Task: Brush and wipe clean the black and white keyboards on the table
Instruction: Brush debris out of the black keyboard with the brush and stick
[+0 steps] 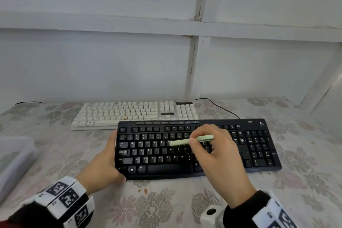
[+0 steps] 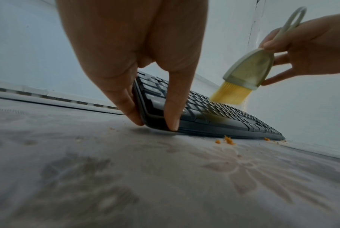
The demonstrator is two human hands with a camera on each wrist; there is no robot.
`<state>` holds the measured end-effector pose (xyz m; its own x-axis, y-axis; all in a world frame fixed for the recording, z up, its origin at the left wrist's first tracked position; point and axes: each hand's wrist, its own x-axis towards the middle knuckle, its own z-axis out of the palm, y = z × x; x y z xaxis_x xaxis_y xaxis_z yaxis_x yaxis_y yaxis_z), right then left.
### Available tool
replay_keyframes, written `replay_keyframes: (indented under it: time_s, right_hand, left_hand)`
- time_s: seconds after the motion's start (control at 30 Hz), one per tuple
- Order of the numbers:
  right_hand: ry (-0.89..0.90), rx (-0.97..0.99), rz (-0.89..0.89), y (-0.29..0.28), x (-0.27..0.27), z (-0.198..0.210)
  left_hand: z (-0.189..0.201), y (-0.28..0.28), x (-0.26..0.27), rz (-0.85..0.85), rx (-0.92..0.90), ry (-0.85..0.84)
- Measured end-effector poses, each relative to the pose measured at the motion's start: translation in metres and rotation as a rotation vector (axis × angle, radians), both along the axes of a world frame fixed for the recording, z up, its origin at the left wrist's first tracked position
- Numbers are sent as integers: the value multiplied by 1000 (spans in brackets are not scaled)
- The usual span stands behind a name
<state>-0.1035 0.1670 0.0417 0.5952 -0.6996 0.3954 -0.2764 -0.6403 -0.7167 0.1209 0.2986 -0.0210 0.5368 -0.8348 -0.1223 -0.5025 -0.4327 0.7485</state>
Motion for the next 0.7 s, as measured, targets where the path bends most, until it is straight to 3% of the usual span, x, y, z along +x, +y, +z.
replay_keyframes:
  time_s: [0.1, 0.3, 0.5, 0.7]
  right_hand:
    - [-7, 113, 49, -3, -5, -4]
    - [-10, 150, -43, -27, -27, -6]
    - [-48, 208, 55, -21, -27, -2]
    - [-79, 165, -109, -42, -52, 3]
  left_hand:
    - [0, 0, 0, 2, 7, 12]
    - [2, 0, -2, 16, 15, 17]
    - [3, 0, -3, 22, 5, 26]
    - [5, 0, -6, 20, -4, 23]
